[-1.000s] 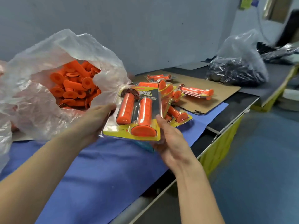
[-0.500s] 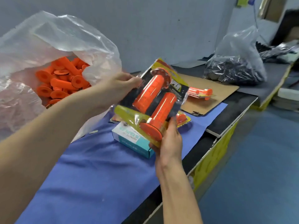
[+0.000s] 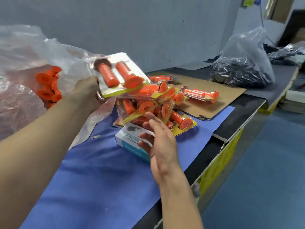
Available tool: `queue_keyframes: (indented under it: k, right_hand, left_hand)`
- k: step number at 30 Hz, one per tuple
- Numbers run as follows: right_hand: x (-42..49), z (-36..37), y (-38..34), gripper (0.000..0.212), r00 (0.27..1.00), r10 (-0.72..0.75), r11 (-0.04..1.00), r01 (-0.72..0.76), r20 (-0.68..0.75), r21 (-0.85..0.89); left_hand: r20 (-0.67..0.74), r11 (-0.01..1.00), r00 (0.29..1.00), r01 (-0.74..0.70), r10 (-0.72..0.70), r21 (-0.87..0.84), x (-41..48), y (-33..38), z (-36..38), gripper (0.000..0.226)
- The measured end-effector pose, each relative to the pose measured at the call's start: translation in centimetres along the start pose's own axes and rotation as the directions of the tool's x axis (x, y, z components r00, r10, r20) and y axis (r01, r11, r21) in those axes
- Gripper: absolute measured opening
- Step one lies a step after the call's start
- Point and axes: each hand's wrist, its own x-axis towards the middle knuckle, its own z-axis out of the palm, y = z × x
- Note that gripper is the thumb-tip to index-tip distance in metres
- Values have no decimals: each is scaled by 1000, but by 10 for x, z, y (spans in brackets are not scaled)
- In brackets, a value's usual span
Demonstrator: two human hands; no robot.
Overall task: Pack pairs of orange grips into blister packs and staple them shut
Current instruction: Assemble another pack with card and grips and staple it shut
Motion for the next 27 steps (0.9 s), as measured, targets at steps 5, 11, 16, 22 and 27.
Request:
queue_keyframes:
  k: [5,11,16,22,27]
  right_hand:
    - [-1,13,8,25,999,34,997,-33,11,-65]
    - [-2,24,19,26,999,39,992,-36,20,-118]
    - [-4,33,26,28,998,64,988,-66,-19,-140]
    - [-6,38,33,29,995,93,979,-98,-32,-181]
    - [-6,39,34,29,994,108,973,-109,-15,-202]
  left_hand:
    - [261,914,915,361,-309,-185,8,-25,-15,24]
    - [310,897,919,336,-245,-288,-10,-35,5,28]
    - [302,951,911,307,-282,-39,-22,-42,34,26]
    - [214,955,930,290,-298,66,-12,-49,43,20]
    - [183,964,954,255,-239,-69,-1,-46,43,20]
